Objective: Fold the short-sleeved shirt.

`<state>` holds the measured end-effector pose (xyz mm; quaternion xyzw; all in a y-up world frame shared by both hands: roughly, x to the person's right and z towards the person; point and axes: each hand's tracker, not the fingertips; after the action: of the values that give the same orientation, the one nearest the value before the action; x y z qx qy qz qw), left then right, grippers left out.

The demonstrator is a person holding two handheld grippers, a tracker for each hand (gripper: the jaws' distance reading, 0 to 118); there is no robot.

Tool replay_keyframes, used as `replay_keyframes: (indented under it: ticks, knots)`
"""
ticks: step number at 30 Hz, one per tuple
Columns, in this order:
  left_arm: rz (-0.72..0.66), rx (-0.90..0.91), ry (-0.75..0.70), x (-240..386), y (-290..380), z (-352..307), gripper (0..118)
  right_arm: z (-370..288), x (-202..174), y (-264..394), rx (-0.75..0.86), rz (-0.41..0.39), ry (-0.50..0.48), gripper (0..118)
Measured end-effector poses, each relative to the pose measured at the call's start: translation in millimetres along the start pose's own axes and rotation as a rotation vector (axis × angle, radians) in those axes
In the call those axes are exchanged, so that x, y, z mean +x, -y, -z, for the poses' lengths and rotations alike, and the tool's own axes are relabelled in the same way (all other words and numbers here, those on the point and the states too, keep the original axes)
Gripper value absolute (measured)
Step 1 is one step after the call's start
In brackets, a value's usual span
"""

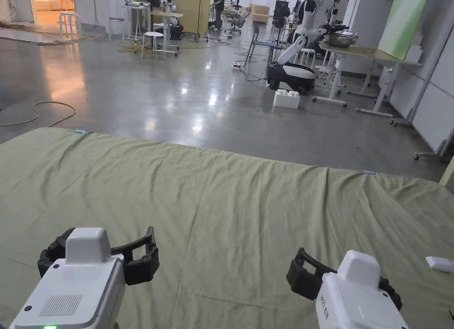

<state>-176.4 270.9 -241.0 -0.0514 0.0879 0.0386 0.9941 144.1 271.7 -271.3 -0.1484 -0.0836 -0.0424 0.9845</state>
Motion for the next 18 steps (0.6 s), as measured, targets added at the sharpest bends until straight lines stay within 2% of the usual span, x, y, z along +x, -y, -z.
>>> replay_keyframes:
  ticks: [3, 7, 18]
  knots:
    - [0.004, 0.011, -0.017, 1.3, -1.0, 0.5, 118, 1.9, -2.3, -4.3, -0.019, 0.021, 0.029, 118]
    - [0.019, -0.005, 0.02, 4.1, -4.0, 1.2, 118, 2.0, -0.7, -6.7, -0.049, 0.05, -0.009, 118]
    - [0.041, -0.029, 0.034, 9.1, -3.2, 4.5, 118, 5.0, -5.2, -8.5, -0.052, -0.001, -0.02, 118]
